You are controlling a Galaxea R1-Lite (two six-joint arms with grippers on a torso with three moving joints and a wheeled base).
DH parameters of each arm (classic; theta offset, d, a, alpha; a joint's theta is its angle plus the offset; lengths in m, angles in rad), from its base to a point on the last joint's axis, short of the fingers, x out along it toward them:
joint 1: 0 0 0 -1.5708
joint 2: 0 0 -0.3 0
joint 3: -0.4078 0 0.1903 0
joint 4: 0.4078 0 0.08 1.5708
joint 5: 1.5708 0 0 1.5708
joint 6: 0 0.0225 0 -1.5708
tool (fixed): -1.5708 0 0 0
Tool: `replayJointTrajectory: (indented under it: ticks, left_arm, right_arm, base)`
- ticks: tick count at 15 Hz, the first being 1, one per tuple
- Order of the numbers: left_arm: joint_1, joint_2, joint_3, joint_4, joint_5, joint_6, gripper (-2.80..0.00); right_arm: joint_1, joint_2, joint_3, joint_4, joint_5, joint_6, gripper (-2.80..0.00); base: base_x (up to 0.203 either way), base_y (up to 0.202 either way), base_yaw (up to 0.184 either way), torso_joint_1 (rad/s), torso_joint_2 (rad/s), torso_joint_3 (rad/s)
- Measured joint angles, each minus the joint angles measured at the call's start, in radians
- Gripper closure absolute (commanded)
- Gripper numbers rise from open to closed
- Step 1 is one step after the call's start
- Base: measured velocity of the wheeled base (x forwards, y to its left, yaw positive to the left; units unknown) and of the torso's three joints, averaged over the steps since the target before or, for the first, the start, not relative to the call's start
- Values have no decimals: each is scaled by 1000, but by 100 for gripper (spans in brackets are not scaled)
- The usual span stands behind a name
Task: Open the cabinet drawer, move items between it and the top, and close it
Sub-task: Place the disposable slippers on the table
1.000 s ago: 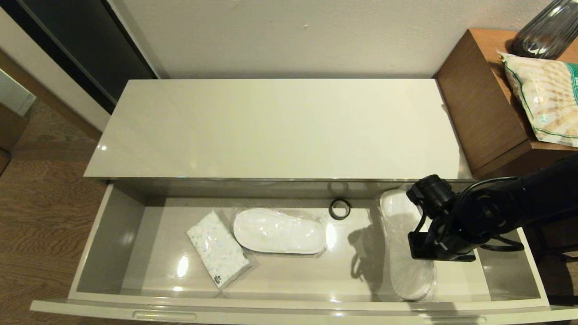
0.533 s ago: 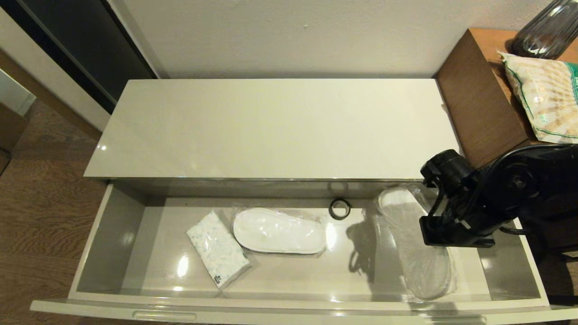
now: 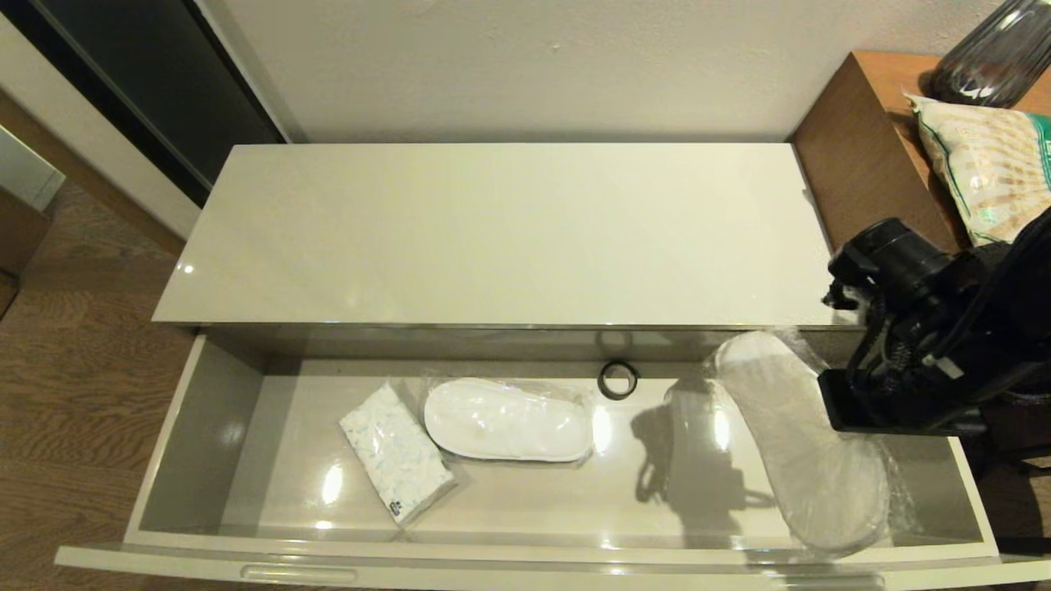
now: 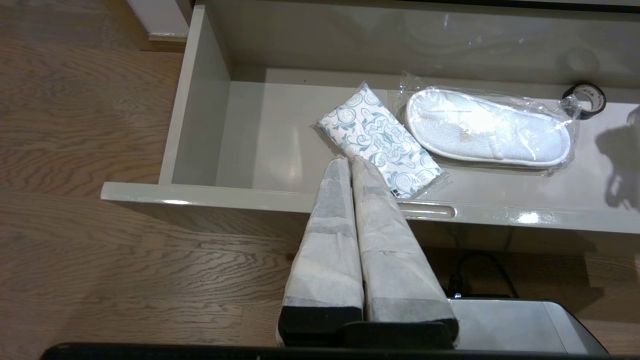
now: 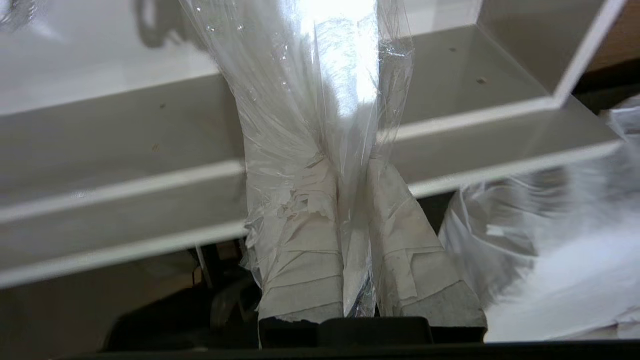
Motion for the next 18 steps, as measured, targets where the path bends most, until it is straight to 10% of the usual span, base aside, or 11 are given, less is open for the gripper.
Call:
replayJointTrajectory:
  ticks: [12, 18]
  left_arm:
    - [0, 0, 0, 0, 0, 0, 0]
    - [0, 0, 0, 0, 0, 1, 0]
  right_arm:
    - [-3, -51, -645, 559, 23, -37, 0]
    - [-99, 130, -680, 226, -94, -188, 0]
  base:
    - [0, 0, 0, 0, 0, 0]
    - [0, 0, 0, 0, 0, 0]
